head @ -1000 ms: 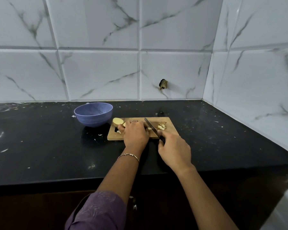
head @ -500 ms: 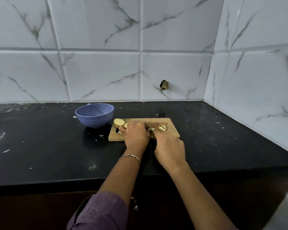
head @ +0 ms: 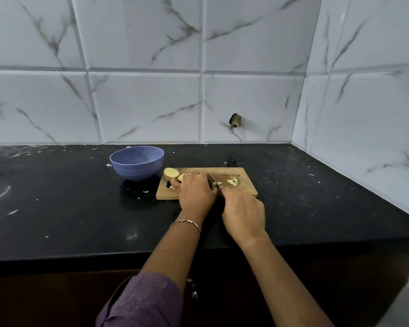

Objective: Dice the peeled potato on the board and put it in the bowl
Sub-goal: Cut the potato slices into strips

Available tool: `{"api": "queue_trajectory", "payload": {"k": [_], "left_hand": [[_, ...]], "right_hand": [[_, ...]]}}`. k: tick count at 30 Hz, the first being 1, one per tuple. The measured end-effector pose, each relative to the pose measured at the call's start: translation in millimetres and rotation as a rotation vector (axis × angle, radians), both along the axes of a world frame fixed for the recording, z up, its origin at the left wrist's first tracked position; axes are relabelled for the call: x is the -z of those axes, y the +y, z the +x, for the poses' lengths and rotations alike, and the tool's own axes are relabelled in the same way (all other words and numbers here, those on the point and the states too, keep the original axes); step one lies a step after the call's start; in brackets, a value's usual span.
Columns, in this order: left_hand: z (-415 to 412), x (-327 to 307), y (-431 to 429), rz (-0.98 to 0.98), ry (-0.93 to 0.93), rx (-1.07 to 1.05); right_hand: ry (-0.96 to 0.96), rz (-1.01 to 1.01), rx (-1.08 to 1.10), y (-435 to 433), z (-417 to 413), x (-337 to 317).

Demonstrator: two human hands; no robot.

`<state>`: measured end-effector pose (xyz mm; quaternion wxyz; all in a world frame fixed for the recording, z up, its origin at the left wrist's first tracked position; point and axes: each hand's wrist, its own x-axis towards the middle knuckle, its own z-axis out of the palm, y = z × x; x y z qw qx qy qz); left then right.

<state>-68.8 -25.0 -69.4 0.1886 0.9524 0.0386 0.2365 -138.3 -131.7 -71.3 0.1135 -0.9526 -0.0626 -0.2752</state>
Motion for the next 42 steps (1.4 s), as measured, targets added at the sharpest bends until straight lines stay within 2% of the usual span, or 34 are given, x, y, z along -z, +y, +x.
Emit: {"api": "queue_trajectory", "payload": {"k": [8, 20, 28, 36, 42], "left_hand": [[0, 1, -1, -0.017, -0.001, 0.048], [-6, -3, -3, 0.055, 0.049, 0.151], [-7, -4, -7, 0.158, 0.084, 0.097], [-6, -3, -6, 0.183, 0.087, 0.008], [-5, -2, -7, 0.164, -0.023, 0.129]], "right_hand": [[0.034, 0.113, 0.036, -2, 0, 1], [0.066, 0.242, 0.084, -6, 1, 2], [0.101, 0.362, 0.060, -11, 2, -1], [0.114, 0.344, 0.063, -11, 0, -3], [0.117, 0.345, 0.060, -11, 0, -3]]}}
